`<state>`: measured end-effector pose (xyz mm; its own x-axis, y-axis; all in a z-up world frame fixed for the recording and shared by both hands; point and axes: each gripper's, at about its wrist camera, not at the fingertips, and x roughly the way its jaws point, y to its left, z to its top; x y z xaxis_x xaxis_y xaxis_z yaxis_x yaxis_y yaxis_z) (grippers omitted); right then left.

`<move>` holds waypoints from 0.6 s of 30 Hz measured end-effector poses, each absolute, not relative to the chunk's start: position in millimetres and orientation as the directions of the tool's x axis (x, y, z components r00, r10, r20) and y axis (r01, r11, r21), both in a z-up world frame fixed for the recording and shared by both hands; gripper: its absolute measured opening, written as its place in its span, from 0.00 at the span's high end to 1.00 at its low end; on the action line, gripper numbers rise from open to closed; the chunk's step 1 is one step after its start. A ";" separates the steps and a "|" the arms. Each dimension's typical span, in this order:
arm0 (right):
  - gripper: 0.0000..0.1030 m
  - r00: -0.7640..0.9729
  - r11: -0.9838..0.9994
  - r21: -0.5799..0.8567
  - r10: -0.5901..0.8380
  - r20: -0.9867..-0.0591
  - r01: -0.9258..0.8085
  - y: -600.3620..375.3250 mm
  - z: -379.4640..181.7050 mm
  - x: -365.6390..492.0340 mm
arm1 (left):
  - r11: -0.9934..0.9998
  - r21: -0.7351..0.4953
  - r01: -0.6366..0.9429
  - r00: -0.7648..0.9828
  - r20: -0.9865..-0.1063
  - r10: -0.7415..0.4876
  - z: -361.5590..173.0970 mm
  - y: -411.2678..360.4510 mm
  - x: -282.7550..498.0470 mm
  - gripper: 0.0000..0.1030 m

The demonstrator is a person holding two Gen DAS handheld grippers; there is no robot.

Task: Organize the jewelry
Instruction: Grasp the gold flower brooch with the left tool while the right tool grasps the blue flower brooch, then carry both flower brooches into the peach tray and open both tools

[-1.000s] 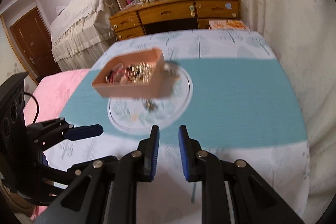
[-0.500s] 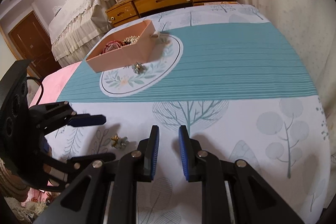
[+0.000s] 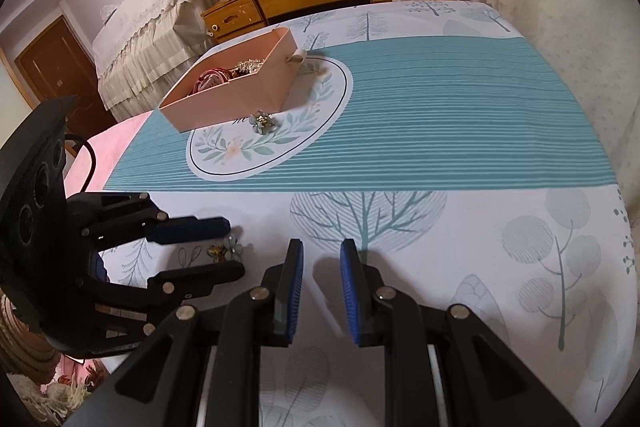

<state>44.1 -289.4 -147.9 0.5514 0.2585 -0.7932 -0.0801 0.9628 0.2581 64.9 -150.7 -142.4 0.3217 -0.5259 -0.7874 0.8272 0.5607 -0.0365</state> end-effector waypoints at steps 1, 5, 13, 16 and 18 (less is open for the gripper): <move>0.81 0.550 0.963 0.255 0.257 -0.795 -0.083 -288.0 -147.0 46.9 | 0.570 -0.049 0.820 0.321 -0.785 -0.529 -142.4 -150.6 67.5 0.83; 0.81 0.544 0.964 0.240 0.263 -0.797 -0.113 -277.9 -141.3 63.5 | 0.652 -0.019 0.758 0.385 -0.794 -0.471 -142.2 -147.3 77.6 0.83; 0.81 0.515 0.955 0.239 0.297 -0.804 -0.177 -247.0 -136.2 109.9 | 0.873 -0.085 0.480 0.466 -0.818 -0.337 -139.8 -85.8 120.2 0.83; 0.81 0.501 0.953 0.249 0.303 -0.811 -0.172 -236.2 -141.3 125.2 | 0.903 -0.113 0.415 0.473 -0.820 -0.321 -138.8 -63.0 128.1 0.83; 0.81 0.492 0.954 0.253 0.298 -0.818 -0.158 -230.1 -146.2 133.3 | 0.912 -0.119 0.391 0.482 -0.818 -0.314 -137.9 -53.4 130.1 0.83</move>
<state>133.3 -230.1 -146.2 0.4919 0.2983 -0.8180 -0.1580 0.9545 0.2530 130.1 -53.4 -137.9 0.4815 -0.3136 -0.8184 0.3913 0.9125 -0.1194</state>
